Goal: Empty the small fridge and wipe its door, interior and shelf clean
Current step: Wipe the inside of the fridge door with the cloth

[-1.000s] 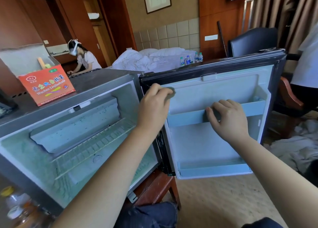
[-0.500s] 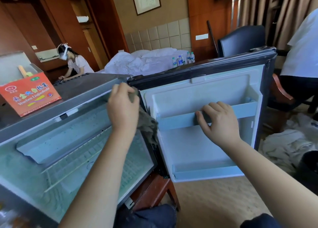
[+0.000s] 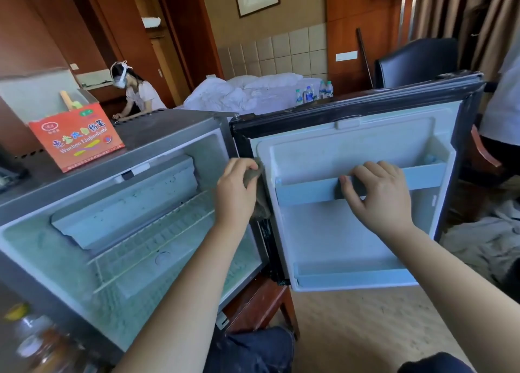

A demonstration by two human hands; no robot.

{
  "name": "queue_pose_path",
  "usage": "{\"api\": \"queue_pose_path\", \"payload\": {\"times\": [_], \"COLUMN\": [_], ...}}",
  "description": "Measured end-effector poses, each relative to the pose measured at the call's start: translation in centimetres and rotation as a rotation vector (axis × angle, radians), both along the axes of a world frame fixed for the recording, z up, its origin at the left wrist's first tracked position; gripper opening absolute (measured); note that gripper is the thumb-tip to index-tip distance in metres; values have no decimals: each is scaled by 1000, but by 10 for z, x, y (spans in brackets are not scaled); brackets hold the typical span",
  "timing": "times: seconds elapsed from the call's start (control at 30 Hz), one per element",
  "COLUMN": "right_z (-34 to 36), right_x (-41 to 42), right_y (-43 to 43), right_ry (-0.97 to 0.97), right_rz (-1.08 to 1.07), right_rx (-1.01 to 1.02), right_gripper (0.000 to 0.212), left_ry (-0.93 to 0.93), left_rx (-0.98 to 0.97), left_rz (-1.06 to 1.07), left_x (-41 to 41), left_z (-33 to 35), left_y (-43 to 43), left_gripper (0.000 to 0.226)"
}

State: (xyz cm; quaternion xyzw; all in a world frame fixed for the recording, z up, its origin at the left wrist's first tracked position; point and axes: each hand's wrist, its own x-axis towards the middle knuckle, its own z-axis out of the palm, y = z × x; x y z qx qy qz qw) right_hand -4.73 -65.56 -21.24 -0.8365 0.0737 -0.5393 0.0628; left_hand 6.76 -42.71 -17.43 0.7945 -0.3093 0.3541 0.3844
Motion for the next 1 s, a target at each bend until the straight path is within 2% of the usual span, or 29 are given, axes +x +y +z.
{"api": "queue_pose_path", "payload": {"times": [0.07,0.13,0.3,0.4,0.6,0.73,0.83,1.0], "right_z": [0,1,3,5,5,5,7,10], "right_x": [0,-1,1,3,2,0,1,7], "right_y": [-1,-3,-11,-14,-12,-11,-14,-17], "right_ry": [7,30,83,108,79,91,108,136], "right_rz": [7,19,50,76,78,91,89,91], "right_rx": [4,2,10,34,48,48,39,60], "right_gripper": [34,35,38,40,39,39,42,48], "left_ry": [91,120,-86,-153,-99,88,54,-131], "left_rx": [124,156,17,36,-67,97,181,47], "left_rz": [-13,-30,-39,-38,-26,-40,-64,1], "left_x": [-3,-7,-10,-3,-2,-4,-6,-4], "left_z": [-11,-6,65,85,2,-33,-4,83], "left_y": [7,12,10,0,-5,7,12,9], "left_gripper": [14,13,21,20,17,19,17,16]}}
